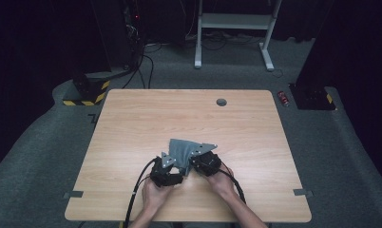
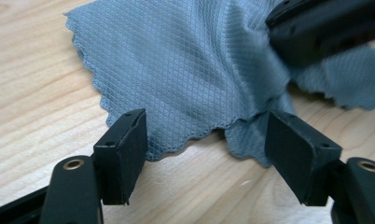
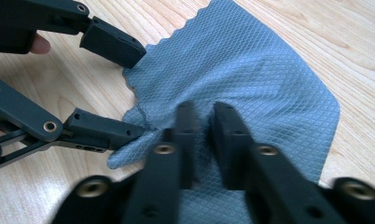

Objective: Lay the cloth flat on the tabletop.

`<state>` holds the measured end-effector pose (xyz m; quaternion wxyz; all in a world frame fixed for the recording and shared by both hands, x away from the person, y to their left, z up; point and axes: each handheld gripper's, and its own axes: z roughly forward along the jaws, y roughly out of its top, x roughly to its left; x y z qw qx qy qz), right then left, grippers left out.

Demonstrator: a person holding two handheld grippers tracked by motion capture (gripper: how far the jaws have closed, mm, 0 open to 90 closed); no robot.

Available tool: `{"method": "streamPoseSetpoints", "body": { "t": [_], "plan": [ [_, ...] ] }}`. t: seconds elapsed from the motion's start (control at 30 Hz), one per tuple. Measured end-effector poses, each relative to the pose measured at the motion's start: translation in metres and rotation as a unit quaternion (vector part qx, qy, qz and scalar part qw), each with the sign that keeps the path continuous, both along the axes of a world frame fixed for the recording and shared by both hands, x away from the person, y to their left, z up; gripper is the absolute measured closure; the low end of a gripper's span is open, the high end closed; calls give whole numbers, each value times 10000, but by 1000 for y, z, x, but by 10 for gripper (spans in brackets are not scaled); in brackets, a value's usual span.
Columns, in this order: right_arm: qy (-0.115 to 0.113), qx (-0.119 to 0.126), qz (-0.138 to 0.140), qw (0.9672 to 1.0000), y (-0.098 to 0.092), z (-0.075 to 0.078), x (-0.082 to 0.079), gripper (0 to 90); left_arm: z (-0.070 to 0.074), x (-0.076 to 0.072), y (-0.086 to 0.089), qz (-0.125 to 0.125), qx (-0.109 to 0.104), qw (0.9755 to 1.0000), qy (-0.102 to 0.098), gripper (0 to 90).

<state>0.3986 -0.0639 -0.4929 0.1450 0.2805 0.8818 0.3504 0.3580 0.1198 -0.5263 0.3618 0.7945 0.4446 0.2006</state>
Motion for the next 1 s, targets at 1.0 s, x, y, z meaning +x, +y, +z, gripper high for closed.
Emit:
{"method": "streamPoseSetpoints", "body": {
  "t": [1.0],
  "plan": [
    [-182,470,-1228,9912,-66,29,28,899,-1,-1,2,109,27,9999,-2,281]
  ]
}}
